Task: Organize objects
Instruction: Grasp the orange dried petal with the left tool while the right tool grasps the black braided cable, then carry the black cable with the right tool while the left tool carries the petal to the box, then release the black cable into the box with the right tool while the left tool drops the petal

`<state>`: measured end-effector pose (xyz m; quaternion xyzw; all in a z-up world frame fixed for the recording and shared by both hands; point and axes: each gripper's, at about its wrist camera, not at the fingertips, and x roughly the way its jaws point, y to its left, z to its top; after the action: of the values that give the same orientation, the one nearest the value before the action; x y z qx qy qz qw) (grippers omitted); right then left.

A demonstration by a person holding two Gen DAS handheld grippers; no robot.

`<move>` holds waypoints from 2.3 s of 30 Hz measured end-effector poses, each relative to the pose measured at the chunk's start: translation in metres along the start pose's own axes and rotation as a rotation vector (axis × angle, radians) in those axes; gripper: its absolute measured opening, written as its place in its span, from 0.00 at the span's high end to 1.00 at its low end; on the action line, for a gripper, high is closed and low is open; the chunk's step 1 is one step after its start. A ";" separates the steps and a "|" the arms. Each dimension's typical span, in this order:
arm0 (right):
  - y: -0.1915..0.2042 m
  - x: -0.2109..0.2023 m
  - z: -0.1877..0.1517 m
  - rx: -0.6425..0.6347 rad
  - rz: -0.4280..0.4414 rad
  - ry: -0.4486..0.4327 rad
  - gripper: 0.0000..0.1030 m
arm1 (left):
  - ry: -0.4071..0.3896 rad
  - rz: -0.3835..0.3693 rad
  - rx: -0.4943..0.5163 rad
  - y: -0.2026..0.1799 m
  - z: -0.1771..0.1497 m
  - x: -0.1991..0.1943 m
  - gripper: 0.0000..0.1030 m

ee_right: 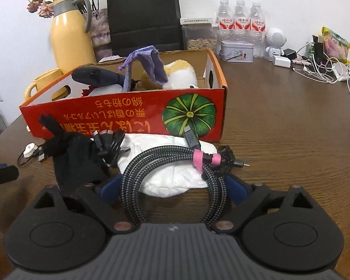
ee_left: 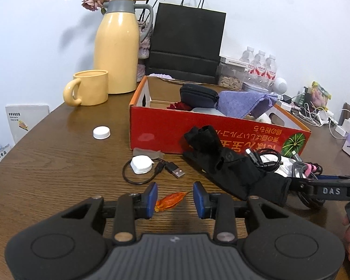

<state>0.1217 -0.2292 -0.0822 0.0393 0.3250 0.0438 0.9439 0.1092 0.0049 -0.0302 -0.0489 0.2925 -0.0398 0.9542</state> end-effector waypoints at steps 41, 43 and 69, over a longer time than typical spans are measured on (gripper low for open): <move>0.042 0.028 0.123 -0.122 0.091 -0.281 0.10 | -0.215 0.031 0.083 -0.040 0.155 0.075 0.69; 0.040 0.038 0.124 -0.118 0.074 -0.275 0.10 | -0.215 0.032 0.084 -0.039 0.159 0.086 0.69; 0.028 0.062 0.114 -0.133 0.027 -0.205 0.00 | -0.193 0.015 0.071 -0.038 0.151 0.131 0.00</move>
<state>0.2388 -0.1998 -0.0277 -0.0149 0.2225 0.0739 0.9720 0.3001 -0.0360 0.0264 -0.0167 0.1978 -0.0382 0.9794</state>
